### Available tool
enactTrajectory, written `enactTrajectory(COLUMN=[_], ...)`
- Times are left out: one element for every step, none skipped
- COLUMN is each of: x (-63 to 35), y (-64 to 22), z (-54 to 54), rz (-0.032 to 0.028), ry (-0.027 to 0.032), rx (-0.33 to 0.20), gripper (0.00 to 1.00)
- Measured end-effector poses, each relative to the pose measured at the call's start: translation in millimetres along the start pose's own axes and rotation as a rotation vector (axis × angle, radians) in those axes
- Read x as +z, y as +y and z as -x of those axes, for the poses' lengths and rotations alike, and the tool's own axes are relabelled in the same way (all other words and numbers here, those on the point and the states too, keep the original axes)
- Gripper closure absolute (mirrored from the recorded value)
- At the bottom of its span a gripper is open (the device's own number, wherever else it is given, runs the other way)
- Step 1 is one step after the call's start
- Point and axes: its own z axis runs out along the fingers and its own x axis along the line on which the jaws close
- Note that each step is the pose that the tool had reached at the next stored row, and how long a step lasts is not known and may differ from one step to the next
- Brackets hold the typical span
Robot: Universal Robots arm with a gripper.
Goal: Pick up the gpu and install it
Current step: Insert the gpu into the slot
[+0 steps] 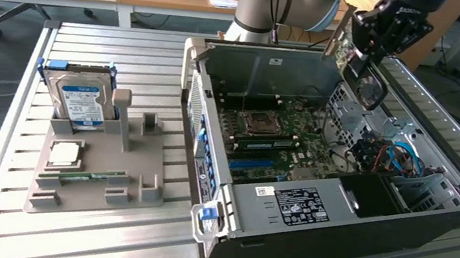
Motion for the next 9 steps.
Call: enactTrajectory(x=[0.1,0.3,0.4,0.6,0.7,0.8,0.9,1.0,1.2], y=[0.0,0.0,0.0,0.0,0.0,0.0,0.0,0.0,0.0], z=[0.0,0.0,0.0,0.0,0.0,0.0,0.0,0.0,0.0], rz=[0.0004,0.001,0.0014,0.0018,0.0022,0.0026,0.003,0.0034,0.0038], ry=[0.0012,0.0023,0.0035,0.0046,0.0058,0.0069,0.0081,0.0093,0.0105], rx=[-0.018,-0.036,-0.054,-0.072,-0.091,-0.109,-0.127,-0.145,-0.163], gripper=[0.73,0.73,0.73,0.73,0.73,0.73,0.73,0.73,0.73])
